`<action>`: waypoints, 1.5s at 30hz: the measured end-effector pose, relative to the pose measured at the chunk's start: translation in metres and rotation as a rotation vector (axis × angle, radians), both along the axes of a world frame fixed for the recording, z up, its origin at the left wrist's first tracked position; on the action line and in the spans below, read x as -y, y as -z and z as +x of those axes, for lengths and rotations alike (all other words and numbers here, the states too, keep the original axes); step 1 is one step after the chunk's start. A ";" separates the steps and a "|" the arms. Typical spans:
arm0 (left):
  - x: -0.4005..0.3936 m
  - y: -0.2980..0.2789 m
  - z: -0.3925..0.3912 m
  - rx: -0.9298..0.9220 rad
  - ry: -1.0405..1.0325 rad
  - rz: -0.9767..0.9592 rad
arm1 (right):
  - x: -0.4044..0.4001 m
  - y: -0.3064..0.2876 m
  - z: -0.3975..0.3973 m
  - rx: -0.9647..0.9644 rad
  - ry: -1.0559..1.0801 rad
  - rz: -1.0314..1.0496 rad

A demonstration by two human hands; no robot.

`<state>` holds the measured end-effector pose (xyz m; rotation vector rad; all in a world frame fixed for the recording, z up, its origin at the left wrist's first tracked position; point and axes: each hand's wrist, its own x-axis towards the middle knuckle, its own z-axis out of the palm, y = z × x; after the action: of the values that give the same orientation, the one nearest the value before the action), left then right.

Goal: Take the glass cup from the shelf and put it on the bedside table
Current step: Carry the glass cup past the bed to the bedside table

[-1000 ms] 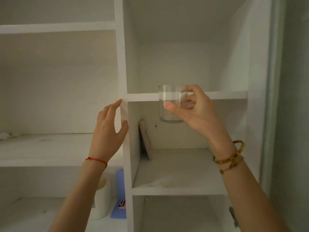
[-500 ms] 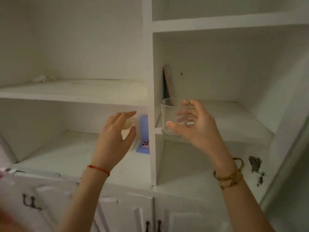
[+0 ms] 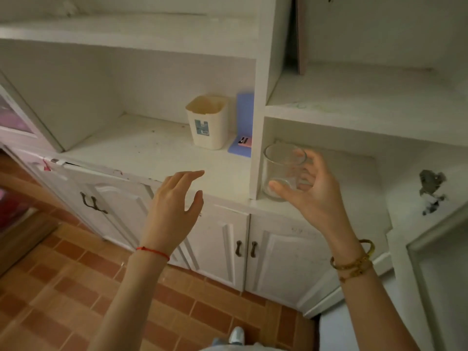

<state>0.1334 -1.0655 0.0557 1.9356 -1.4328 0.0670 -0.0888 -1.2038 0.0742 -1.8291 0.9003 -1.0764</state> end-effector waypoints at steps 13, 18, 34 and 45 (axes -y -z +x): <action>-0.056 0.044 -0.021 -0.103 -0.127 0.126 | -0.030 0.049 0.006 -0.066 -0.134 0.079; -0.076 0.055 -0.017 -0.110 -0.216 0.149 | -0.036 0.061 0.025 -0.085 -0.236 0.115; -0.149 0.086 0.061 -0.200 -0.590 0.145 | -0.059 0.088 0.183 -0.177 -0.641 0.132; -0.201 0.089 0.171 -0.197 -0.817 0.161 | -0.091 0.094 0.349 -0.174 -0.846 0.101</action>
<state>0.3040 -0.8642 -0.0333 2.4647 -0.4650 0.1333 0.2603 -1.1124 -0.0197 -1.9425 0.1936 -0.3368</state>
